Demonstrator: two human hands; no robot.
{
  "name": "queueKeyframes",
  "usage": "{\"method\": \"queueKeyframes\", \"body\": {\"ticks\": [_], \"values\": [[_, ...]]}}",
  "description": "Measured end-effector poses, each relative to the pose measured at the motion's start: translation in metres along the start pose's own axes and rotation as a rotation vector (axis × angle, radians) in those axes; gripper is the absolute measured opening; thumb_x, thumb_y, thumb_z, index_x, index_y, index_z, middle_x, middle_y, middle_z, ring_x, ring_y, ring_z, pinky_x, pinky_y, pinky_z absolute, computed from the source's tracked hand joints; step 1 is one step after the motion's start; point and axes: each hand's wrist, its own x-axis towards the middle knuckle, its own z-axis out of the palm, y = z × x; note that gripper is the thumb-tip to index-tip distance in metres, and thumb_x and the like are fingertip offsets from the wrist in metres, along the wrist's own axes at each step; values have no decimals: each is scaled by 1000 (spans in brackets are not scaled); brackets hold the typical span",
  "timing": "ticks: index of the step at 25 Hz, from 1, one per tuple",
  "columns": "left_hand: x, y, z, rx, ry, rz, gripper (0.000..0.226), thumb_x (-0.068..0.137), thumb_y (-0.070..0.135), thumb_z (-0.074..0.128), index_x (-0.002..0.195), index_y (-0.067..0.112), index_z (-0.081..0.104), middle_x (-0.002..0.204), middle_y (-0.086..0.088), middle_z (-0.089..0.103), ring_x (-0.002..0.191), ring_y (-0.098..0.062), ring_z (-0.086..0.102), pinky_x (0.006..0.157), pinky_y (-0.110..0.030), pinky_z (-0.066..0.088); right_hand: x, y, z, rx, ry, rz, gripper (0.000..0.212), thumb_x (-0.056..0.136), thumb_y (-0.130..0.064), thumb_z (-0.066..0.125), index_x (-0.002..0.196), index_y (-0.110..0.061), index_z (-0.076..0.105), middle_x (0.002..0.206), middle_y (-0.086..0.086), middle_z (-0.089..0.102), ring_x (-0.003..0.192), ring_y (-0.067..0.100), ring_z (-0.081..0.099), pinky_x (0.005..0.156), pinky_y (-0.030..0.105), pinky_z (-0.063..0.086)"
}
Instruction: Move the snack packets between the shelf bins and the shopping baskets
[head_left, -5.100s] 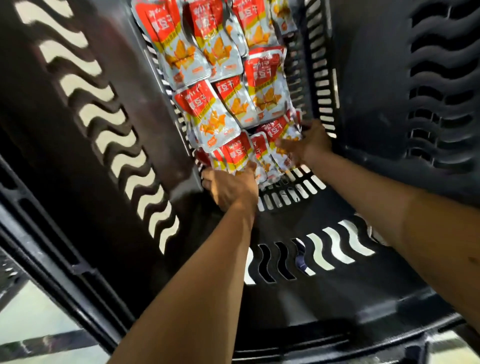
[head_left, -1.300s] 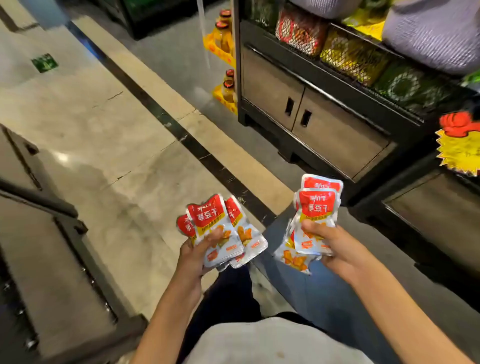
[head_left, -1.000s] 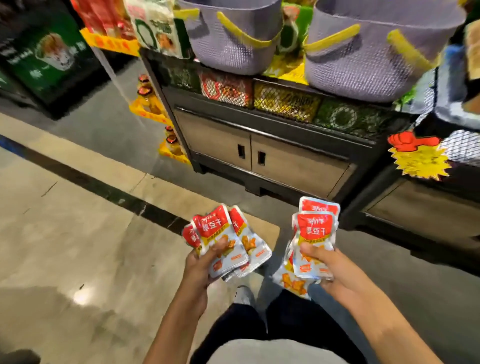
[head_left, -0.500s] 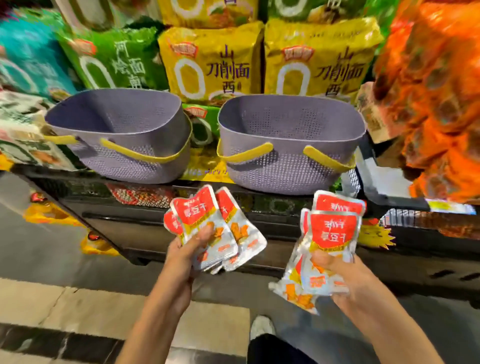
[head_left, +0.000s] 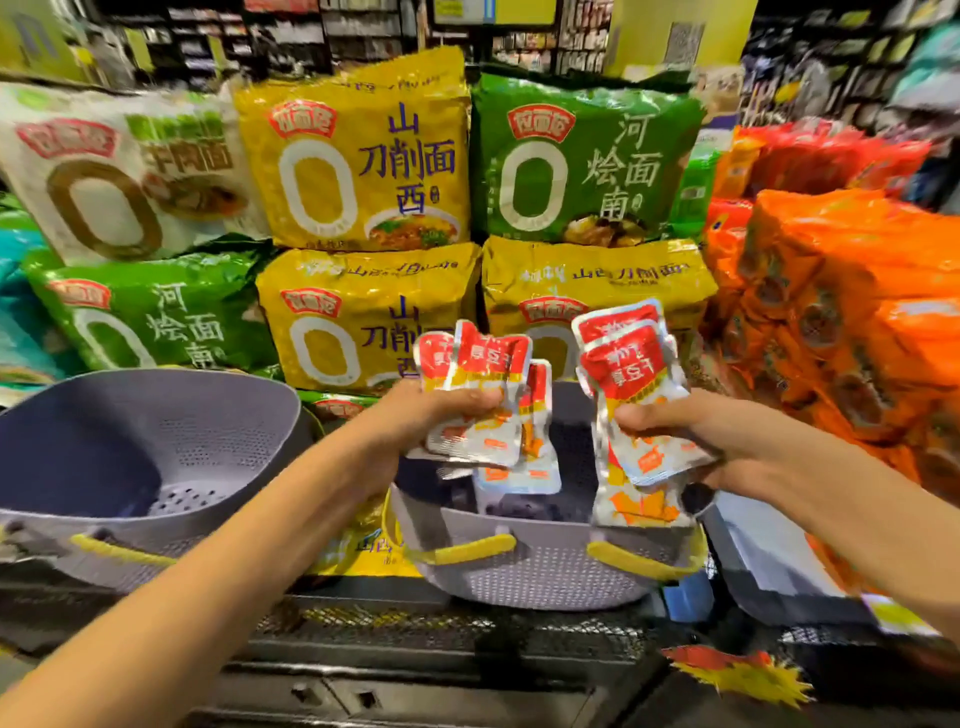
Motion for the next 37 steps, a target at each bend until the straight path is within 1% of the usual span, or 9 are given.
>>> {"method": "queueKeyframes", "body": {"ticks": [5,9,14,19,23,26,28,34,37], "values": [[48,-24,-1,191,-168,-343,11,80,23,70,83,13,71,75,0,74,64,-8,69,82,-26,52,59,19,-8,-217,103,285,22,61,-14,79,78,-10,68,71,8,72,66,22,67,94,43,49],[71,-44,-2,405,-272,-520,16,88,28,62,89,13,67,75,4,73,79,-10,68,76,-19,47,88,44,-11,-421,50,466,13,79,-15,72,71,-9,63,56,4,68,58,18,64,84,35,50],[106,-43,-5,981,-384,-773,97,65,68,68,137,7,44,140,-8,47,116,-25,54,85,-28,47,122,60,-12,-707,-24,648,16,82,-22,70,74,-12,59,48,-2,65,62,15,62,77,31,45],[114,-62,9,1289,-390,-679,72,93,51,47,140,-2,33,147,-12,39,131,-24,43,98,-28,38,139,84,-11,-871,-62,703,27,77,-36,75,85,-13,62,68,2,71,84,22,64,71,32,53],[124,-79,-4,1381,-465,-689,79,84,58,57,136,0,42,140,-9,50,124,-24,50,100,-32,40,141,82,-9,-977,-113,750,98,55,-57,83,132,-7,49,128,17,58,104,31,63,89,40,54],[129,-86,-3,1349,-469,-635,80,83,60,57,136,3,41,132,-12,55,118,-26,56,99,-34,45,139,80,-6,-1160,-142,744,86,75,-62,64,134,-3,44,126,16,58,91,29,66,84,38,53],[129,-87,-1,1381,-449,-547,77,83,62,56,132,3,45,127,-15,58,114,-30,59,95,-37,49,139,77,-3,-1235,-123,693,74,77,-65,61,110,0,53,109,18,62,67,23,62,67,34,54],[109,-61,7,1624,-263,-194,67,84,65,50,124,12,54,128,-8,57,116,-28,55,91,-36,45,128,58,5,-1403,-54,304,39,89,-52,54,76,-15,55,84,5,58,87,25,55,62,27,40],[92,-37,1,1550,-169,-63,61,86,61,51,127,15,51,130,-9,57,118,-29,53,93,-35,44,115,42,4,-1264,-16,162,52,87,-53,55,114,-9,58,105,9,63,105,26,58,84,33,46]]}}
